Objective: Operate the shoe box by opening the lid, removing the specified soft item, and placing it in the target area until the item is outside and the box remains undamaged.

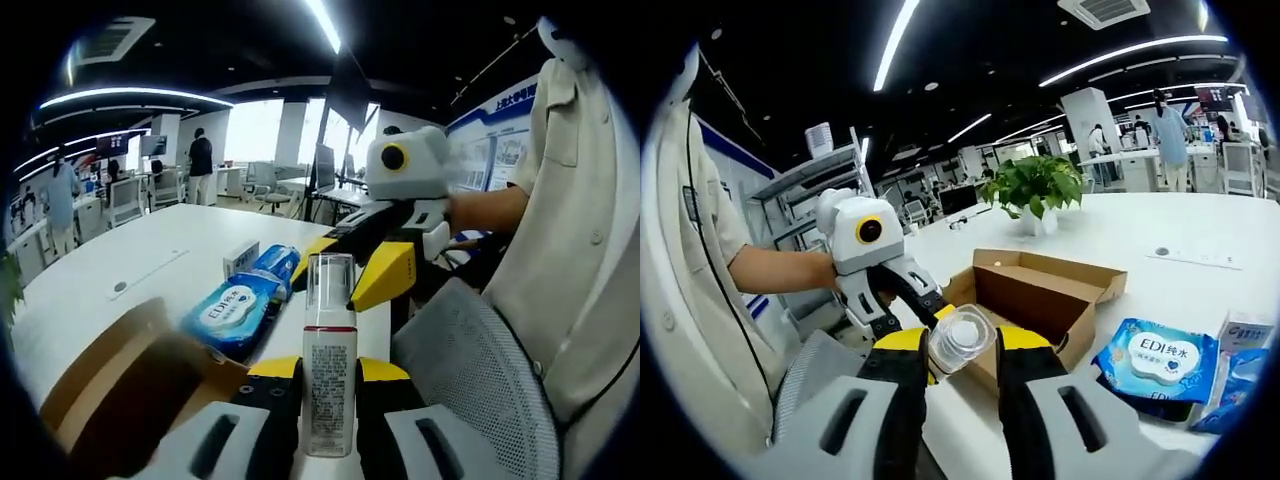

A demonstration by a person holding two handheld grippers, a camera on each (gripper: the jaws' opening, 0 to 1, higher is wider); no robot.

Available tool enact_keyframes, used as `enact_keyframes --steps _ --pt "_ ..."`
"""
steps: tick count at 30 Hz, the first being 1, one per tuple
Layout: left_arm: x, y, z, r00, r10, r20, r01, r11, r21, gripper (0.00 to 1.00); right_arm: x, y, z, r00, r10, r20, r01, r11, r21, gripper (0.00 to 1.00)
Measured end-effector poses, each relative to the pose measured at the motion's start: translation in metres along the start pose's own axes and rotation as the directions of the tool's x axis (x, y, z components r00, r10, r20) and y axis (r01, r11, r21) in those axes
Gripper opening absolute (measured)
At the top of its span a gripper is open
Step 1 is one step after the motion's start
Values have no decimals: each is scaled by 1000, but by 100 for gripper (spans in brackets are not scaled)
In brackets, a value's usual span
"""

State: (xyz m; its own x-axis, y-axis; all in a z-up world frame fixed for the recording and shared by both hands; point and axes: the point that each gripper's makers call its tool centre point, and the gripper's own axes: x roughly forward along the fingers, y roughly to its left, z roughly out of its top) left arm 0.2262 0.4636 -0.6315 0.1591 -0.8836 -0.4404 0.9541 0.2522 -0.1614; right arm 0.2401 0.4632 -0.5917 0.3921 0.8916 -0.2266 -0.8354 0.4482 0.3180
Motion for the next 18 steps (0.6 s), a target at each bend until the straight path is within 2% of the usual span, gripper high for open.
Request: enact_keyframes --steps 18 --pt "14 -3 -13 996 -35 -82 37 999 15 20 6 3 -8 998 7 -59 -8 1000 -17 20"
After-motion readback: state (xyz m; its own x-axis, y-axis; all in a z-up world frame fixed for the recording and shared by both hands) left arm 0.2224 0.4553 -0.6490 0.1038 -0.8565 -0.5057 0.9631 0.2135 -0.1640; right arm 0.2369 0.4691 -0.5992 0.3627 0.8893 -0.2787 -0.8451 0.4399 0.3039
